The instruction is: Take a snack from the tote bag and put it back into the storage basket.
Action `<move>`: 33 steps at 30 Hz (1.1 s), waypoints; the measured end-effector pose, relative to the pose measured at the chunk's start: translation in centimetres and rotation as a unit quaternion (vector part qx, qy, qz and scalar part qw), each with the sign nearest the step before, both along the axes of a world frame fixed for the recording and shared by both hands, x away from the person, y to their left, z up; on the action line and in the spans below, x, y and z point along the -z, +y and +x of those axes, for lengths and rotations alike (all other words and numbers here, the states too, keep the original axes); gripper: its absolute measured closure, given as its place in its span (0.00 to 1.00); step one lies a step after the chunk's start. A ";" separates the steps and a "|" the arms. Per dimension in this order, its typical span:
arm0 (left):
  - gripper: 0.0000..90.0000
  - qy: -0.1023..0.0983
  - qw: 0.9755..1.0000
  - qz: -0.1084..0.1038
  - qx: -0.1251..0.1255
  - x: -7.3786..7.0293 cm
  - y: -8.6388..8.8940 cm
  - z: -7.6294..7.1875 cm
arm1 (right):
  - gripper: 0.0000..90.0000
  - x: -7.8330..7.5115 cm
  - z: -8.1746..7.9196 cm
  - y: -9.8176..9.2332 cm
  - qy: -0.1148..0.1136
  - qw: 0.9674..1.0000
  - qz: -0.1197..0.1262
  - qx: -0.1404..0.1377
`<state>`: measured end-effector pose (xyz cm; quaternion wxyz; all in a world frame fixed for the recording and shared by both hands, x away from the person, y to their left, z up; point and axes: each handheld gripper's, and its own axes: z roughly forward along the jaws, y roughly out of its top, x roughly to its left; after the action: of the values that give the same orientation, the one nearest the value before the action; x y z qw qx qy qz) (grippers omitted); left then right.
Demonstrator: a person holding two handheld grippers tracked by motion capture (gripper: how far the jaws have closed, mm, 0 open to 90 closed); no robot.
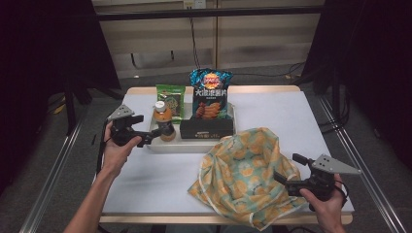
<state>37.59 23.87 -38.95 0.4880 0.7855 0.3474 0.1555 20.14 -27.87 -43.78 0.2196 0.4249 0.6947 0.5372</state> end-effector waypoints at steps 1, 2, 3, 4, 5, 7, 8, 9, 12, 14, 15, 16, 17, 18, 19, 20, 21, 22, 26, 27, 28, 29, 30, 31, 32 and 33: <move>0.04 0.002 1.000 -0.002 0.001 -0.1 -0.1 -0.4 | 0.02 0.0 0.0 0.0 0.000 1.000 0.001 0.000; 0.03 -0.003 1.000 0.002 -0.002 -0.1 -0.1 -0.7 | 0.02 0.0 0.0 0.0 -0.001 1.000 0.001 0.001; 0.03 -0.007 1.000 0.002 -0.004 -0.2 -0.1 -1.1 | 0.02 0.0 0.0 0.0 -0.001 1.000 0.002 0.001; 0.03 -0.011 1.000 -0.002 -0.002 -0.3 0.0 -1.6 | 0.02 0.0 0.0 -0.1 -0.002 1.000 0.003 0.000; 0.03 -0.014 1.000 -0.002 -0.003 -0.3 0.1 -1.8 | 0.02 -0.1 -0.1 -0.1 -0.004 1.000 0.002 0.000; 0.03 -0.015 1.000 -0.013 0.003 -0.3 0.3 -2.6 | 0.01 -0.1 -0.1 -0.1 -0.004 1.000 0.004 0.004; 0.03 -0.015 1.000 -0.019 0.006 -0.3 0.4 -3.0 | 0.01 -0.1 -0.1 -0.2 -0.004 1.000 0.003 0.002; 0.03 -0.020 1.000 -0.019 0.007 -0.2 0.5 -3.4 | 0.01 -0.2 -0.2 -0.2 -0.005 1.000 0.003 0.003; 0.03 -0.022 0.999 -0.023 -0.002 0.3 0.8 -4.6 | 0.01 -0.2 -0.2 -0.2 -0.009 1.000 0.003 0.001; 0.03 -0.027 0.999 -0.019 -0.006 0.5 1.0 -5.3 | 0.01 -0.3 -0.3 -0.2 -0.009 1.000 0.007 0.006; 0.03 -0.024 0.999 -0.021 -0.010 0.6 1.2 -5.7 | 0.01 -0.3 -0.3 -0.2 -0.010 1.000 0.007 0.005; 0.03 -0.023 0.999 -0.019 -0.013 0.7 1.3 -6.1 | 0.01 -0.3 -0.3 -0.2 -0.010 1.000 0.009 0.005; 0.03 -0.025 0.999 -0.019 -0.017 0.9 1.5 -6.4 | 0.01 -0.3 -0.3 -0.2 -0.011 1.000 0.006 0.005; 0.03 -0.024 0.999 -0.017 -0.020 1.0 1.6 -6.8 | 0.01 -0.3 -0.3 -0.2 -0.011 1.000 0.005 0.005; 0.04 -0.023 0.999 -0.017 -0.015 1.2 1.7 -7.1 | 0.01 -0.3 -0.3 -0.3 -0.011 1.000 0.005 0.005; 0.04 -0.021 1.000 -0.015 -0.013 1.4 1.7 -7.5 | 0.01 -0.3 -0.3 -0.3 -0.011 1.000 0.005 0.006; 0.04 -0.019 1.000 -0.017 -0.016 1.5 1.7 -7.8 | 0.01 -0.3 -0.3 -0.3 -0.011 1.000 0.004 0.007; 0.04 -0.019 1.000 -0.019 -0.011 1.7 1.8 -8.1 | 0.01 -0.3 -0.3 -0.3 -0.010 1.000 0.005 0.007; 0.04 -0.022 1.000 -0.015 -0.012 2.1 1.9 -9.4 | 0.01 -0.3 -0.3 -0.3 -0.011 1.000 0.005 0.006; 0.04 -0.022 1.000 -0.011 -0.015 2.1 2.0 -9.6 | 0.01 -0.3 -0.3 -0.3 -0.011 1.000 0.004 0.008; 0.04 -0.021 0.999 -0.015 -0.021 2.2 2.1 -9.8 | 0.01 -0.3 -0.3 -0.3 -0.011 1.000 0.003 0.009; 0.04 -0.023 0.999 -0.017 -0.030 2.3 2.1 -10.1 | 0.01 -0.3 -0.3 -0.3 -0.010 1.000 0.005 0.009; 0.04 -0.017 0.999 -0.023 -0.033 2.4 2.2 -10.5 | 0.01 -0.3 -0.4 -0.3 -0.011 1.000 0.004 0.010; 0.04 -0.017 0.999 -0.025 -0.033 2.5 2.3 -10.8 | 0.01 -0.4 -0.4 -0.4 -0.012 1.000 0.004 0.010; 0.04 -0.017 0.999 -0.026 -0.033 2.6 2.3 -11.1 | 0.01 -0.4 -0.5 -0.4 -0.012 1.000 0.002 0.011; 0.04 -0.017 0.999 -0.025 -0.033 2.7 2.3 -11.4 | 0.01 -0.4 -0.5 -0.4 -0.012 1.000 0.003 0.012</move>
<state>26.22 26.21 -41.64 0.5078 0.7584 0.3686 0.1761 19.65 -28.29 -43.41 0.2333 0.4271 0.6855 0.5415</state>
